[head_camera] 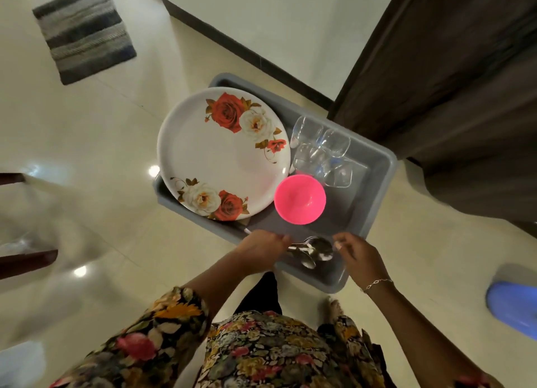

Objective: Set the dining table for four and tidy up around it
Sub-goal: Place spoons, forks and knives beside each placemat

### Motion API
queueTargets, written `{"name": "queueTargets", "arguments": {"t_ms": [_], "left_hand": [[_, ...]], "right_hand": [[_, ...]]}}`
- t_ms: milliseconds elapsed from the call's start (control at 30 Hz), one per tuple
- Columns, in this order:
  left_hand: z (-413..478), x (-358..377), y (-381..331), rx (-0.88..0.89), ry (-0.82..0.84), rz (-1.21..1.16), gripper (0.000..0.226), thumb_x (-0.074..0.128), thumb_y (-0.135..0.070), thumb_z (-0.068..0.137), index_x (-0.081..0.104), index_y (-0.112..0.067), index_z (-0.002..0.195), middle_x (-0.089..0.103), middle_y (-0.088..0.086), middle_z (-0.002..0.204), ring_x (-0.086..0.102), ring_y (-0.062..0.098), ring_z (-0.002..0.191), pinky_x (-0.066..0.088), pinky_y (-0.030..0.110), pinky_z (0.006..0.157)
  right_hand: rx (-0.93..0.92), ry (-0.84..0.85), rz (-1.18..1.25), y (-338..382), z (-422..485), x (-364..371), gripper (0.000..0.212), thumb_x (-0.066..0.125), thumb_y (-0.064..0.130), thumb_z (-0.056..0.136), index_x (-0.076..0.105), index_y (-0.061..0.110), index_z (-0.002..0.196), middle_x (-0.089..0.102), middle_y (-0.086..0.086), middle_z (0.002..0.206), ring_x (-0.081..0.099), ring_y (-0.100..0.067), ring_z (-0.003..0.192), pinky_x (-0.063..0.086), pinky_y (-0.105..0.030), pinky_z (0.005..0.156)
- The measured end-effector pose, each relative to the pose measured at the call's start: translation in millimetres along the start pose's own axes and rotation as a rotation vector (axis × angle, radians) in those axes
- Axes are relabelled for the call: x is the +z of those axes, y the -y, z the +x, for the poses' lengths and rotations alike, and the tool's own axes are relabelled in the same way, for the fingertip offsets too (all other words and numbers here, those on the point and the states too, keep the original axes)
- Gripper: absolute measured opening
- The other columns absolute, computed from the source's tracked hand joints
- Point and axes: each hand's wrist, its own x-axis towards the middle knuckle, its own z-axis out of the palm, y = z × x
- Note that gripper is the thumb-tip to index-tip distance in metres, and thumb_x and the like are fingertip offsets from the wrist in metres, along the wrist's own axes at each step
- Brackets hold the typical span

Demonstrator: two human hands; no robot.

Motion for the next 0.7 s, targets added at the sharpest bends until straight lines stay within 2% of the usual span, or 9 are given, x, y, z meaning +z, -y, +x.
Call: {"name": "queueTargets", "arguments": {"t_ms": [100, 167, 233, 267, 333, 433, 500, 600, 700], "left_hand": [[-27.3, 0.3, -20.1, -0.123, -0.211, -0.322, 0.020, 0.045, -0.006, 0.091, 0.048, -0.010, 0.111, 0.063, 0.013, 0.094, 0.061, 0.032, 0.086, 0.046, 0.039, 0.069], [-46.8, -10.2, -40.6, -0.177, -0.396, -0.661, 0.007, 0.046, -0.008, 0.093, 0.050, -0.012, 0.096, 0.060, 0.005, 0.076, 0.060, 0.017, 0.069, 0.043, 0.029, 0.061], [-67.9, -28.1, -67.9, -0.221, -0.517, -0.938, 0.011, 0.048, -0.006, 0.094, 0.051, -0.016, 0.090, 0.053, -0.007, 0.064, 0.051, -0.002, 0.053, 0.038, 0.017, 0.052], [-77.9, -35.6, -83.0, -0.253, -0.553, -1.048, 0.012, 0.048, -0.005, 0.094, 0.053, -0.015, 0.091, 0.051, -0.009, 0.063, 0.049, -0.003, 0.049, 0.038, 0.015, 0.051], [-95.1, -41.4, -113.5, -0.288, -0.615, -1.259, 0.015, 0.047, -0.004, 0.094, 0.054, -0.017, 0.090, 0.053, -0.005, 0.064, 0.048, 0.002, 0.049, 0.040, 0.017, 0.049], [-122.2, -39.9, -163.1, -0.263, -0.710, -1.524, 0.017, 0.047, -0.002, 0.095, 0.057, -0.016, 0.093, 0.057, 0.002, 0.067, 0.050, 0.008, 0.051, 0.041, 0.019, 0.047], [-138.6, -36.4, -199.3, -0.237, -0.790, -1.671, 0.013, 0.049, 0.001, 0.093, 0.059, -0.007, 0.098, 0.060, 0.007, 0.071, 0.055, 0.009, 0.052, 0.045, 0.018, 0.049], [-158.8, -28.9, -244.6, -0.245, -0.922, -1.873, 0.018, 0.050, 0.003, 0.091, 0.059, 0.000, 0.106, 0.066, 0.012, 0.075, 0.059, 0.013, 0.052, 0.048, 0.021, 0.049], [-181.0, -16.7, -277.4, -0.301, -1.095, -2.028, 0.017, 0.047, 0.005, 0.092, 0.058, 0.004, 0.105, 0.068, 0.011, 0.076, 0.059, 0.014, 0.052, 0.046, 0.020, 0.046]], "right_hand": [[-0.012, -0.117, 0.239, 13.1, -2.3, -15.8, 0.018, 0.048, 0.007, 0.093, 0.065, 0.008, 0.100, 0.067, -0.009, 0.097, 0.059, -0.025, 0.093, 0.042, -0.026, 0.078], [-0.062, -0.111, 0.490, 31.3, -8.4, -27.5, 0.018, 0.046, 0.009, 0.095, 0.062, 0.018, 0.094, 0.064, -0.002, 0.091, 0.059, -0.021, 0.089, 0.049, -0.023, 0.073], [-0.128, -0.050, 0.717, 56.0, -19.4, -40.1, 0.019, 0.045, 0.011, 0.095, 0.060, 0.022, 0.095, 0.063, 0.002, 0.092, 0.061, -0.011, 0.083, 0.051, -0.016, 0.068], [-0.178, -0.022, 0.770, 67.9, -25.8, -46.6, 0.019, 0.045, 0.011, 0.095, 0.059, 0.024, 0.098, 0.063, 0.004, 0.095, 0.061, -0.005, 0.083, 0.051, -0.016, 0.072], [-0.309, 0.034, 0.779, 87.6, -40.9, -59.6, 0.020, 0.046, 0.010, 0.094, 0.057, 0.026, 0.101, 0.060, 0.007, 0.103, 0.058, -0.002, 0.092, 0.046, -0.020, 0.084], [-0.491, 0.123, 0.691, 104.8, -71.3, -78.9, 0.022, 0.050, 0.006, 0.092, 0.057, 0.025, 0.100, 0.061, 0.000, 0.108, 0.057, -0.012, 0.102, 0.045, -0.025, 0.090], [-0.549, 0.188, 0.646, 107.9, -97.6, -85.9, 0.015, 0.049, 0.006, 0.092, 0.061, 0.013, 0.099, 0.063, -0.006, 0.105, 0.056, -0.018, 0.104, 0.045, -0.022, 0.090], [-0.613, 0.335, 0.608, 109.7, -140.8, -81.4, 0.015, 0.048, 0.007, 0.093, 0.062, 0.010, 0.097, 0.063, 0.001, 0.097, 0.055, -0.015, 0.101, 0.043, -0.012, 0.084], [-0.636, 0.504, 0.586, 117.8, -182.2, -68.3, 0.015, 0.049, 0.009, 0.093, 0.062, 0.016, 0.093, 0.064, 0.002, 0.097, 0.057, -0.015, 0.098, 0.044, -0.023, 0.089]]}}
